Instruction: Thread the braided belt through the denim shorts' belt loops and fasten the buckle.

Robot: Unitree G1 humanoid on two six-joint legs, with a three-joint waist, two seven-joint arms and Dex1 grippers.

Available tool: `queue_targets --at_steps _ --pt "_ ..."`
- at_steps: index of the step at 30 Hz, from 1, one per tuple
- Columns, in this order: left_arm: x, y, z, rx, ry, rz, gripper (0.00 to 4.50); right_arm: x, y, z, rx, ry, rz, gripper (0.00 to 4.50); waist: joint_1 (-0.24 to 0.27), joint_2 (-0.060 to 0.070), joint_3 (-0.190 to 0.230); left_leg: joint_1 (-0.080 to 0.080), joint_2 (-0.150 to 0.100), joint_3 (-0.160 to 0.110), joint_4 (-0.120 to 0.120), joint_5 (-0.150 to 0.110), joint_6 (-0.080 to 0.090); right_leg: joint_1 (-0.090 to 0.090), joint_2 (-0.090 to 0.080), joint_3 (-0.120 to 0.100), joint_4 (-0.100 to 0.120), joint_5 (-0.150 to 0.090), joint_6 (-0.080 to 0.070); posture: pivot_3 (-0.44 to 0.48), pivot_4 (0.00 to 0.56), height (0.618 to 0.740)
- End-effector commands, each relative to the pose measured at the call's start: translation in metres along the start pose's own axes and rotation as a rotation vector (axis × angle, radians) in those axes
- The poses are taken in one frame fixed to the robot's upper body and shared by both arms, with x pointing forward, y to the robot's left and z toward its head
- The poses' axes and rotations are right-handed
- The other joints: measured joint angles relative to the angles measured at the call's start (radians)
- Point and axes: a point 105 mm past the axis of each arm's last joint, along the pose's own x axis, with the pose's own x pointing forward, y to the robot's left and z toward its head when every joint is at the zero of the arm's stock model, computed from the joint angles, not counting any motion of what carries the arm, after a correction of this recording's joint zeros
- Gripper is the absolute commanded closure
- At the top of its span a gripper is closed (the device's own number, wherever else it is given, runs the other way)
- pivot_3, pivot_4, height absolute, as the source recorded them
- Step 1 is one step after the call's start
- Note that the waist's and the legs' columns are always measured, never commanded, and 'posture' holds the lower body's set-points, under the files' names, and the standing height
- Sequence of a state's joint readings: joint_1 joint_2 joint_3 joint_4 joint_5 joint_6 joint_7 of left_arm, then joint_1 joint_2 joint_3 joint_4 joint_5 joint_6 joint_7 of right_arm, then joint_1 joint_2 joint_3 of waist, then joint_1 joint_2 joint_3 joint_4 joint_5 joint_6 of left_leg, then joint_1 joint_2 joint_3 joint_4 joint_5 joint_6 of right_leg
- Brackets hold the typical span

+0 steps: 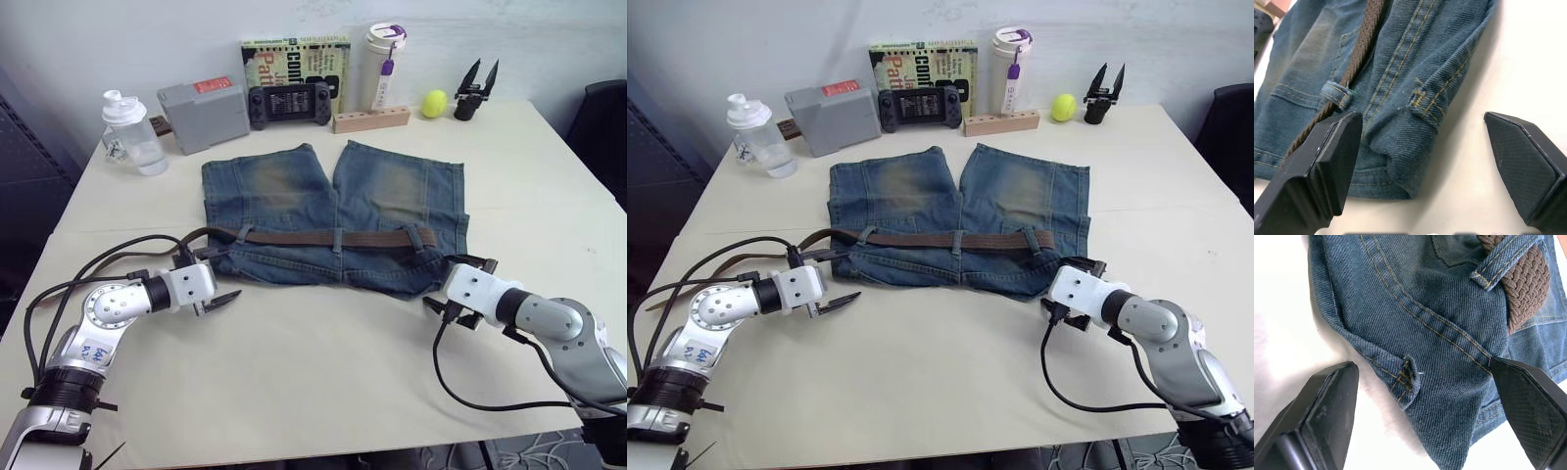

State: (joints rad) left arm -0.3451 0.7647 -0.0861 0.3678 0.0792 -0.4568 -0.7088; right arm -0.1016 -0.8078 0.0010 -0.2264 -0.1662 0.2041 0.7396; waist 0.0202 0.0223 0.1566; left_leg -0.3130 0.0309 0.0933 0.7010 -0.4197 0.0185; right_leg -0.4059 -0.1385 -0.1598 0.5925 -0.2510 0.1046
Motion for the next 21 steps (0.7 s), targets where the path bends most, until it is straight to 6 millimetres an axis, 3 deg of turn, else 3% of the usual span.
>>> queue_targets --at_steps 1,2,4,8,13,15,16,19,21 --pt "0.002 -0.018 -0.036 -0.015 0.164 -0.047 1.48 0.006 0.009 -0.019 -0.019 0.072 0.029 0.00 0.000 0.000 -0.001 0.001 0.000 0.000 0.000 0.000 0.000 0.000 -0.001 0.000 0.000 0.000 0.000 0.000 0.150 0.722" --pt "0.002 -0.018 -0.039 -0.001 0.179 -0.048 1.94 0.007 0.010 -0.021 -0.028 0.077 0.026 0.00 0.000 -0.001 -0.002 0.002 0.000 0.000 0.000 0.000 0.000 0.001 -0.001 0.000 0.000 0.000 0.000 0.000 0.150 0.722" --pt "0.004 -0.019 -0.045 0.013 0.209 -0.048 2.86 0.010 0.010 -0.022 -0.031 0.081 0.017 0.55 0.000 -0.001 -0.002 0.008 0.001 0.000 0.000 0.000 0.000 0.002 -0.002 0.000 0.000 -0.001 -0.001 0.000 0.150 0.722" --pt "0.004 -0.022 -0.053 0.029 0.238 -0.049 4.50 0.014 0.005 -0.027 -0.016 0.101 -0.024 2.33 -0.001 0.000 -0.003 0.014 0.001 0.001 -0.002 0.000 0.000 0.006 -0.005 0.000 0.000 -0.001 -0.002 0.000 0.150 0.722" --pt "0.002 -0.025 -0.051 -0.002 0.211 -0.033 4.50 0.014 -0.001 -0.033 0.029 0.131 -0.052 4.49 -0.003 0.012 -0.009 0.015 0.000 0.001 -0.003 0.000 0.001 0.006 -0.008 -0.002 0.000 -0.001 -0.002 0.000 0.150 0.722" --pt "-0.001 -0.022 -0.047 -0.034 0.182 -0.014 4.50 0.012 -0.004 -0.029 0.051 0.110 -0.055 4.49 -0.005 0.012 -0.009 0.015 0.000 0.001 -0.003 0.000 0.001 0.006 -0.008 -0.002 0.000 -0.001 -0.002 0.000 0.150 0.722" --pt "-0.003 -0.017 -0.044 -0.061 0.160 0.016 4.05 0.010 -0.005 -0.027 0.059 0.096 -0.047 4.50 -0.007 0.012 -0.009 0.014 0.000 0.001 -0.003 0.000 0.001 0.005 -0.008 -0.002 0.000 -0.001 -0.002 0.000 0.150 0.722" --pt "-0.010 -0.012 -0.040 -0.111 0.124 0.032 2.91 0.008 -0.010 -0.019 0.097 0.046 -0.041 3.28 -0.016 0.010 -0.007 0.011 0.000 0.001 -0.003 0.000 0.001 0.001 -0.008 -0.002 0.002 -0.001 -0.002 0.000 0.150 0.722" --pt "-0.013 -0.011 -0.040 -0.110 0.123 0.023 1.93 0.007 -0.013 -0.018 0.110 0.037 -0.031 2.21 -0.021 0.008 -0.006 0.006 0.000 0.001 -0.003 0.000 0.001 -0.002 -0.008 -0.003 0.003 -0.001 -0.002 0.000 0.150 0.722"
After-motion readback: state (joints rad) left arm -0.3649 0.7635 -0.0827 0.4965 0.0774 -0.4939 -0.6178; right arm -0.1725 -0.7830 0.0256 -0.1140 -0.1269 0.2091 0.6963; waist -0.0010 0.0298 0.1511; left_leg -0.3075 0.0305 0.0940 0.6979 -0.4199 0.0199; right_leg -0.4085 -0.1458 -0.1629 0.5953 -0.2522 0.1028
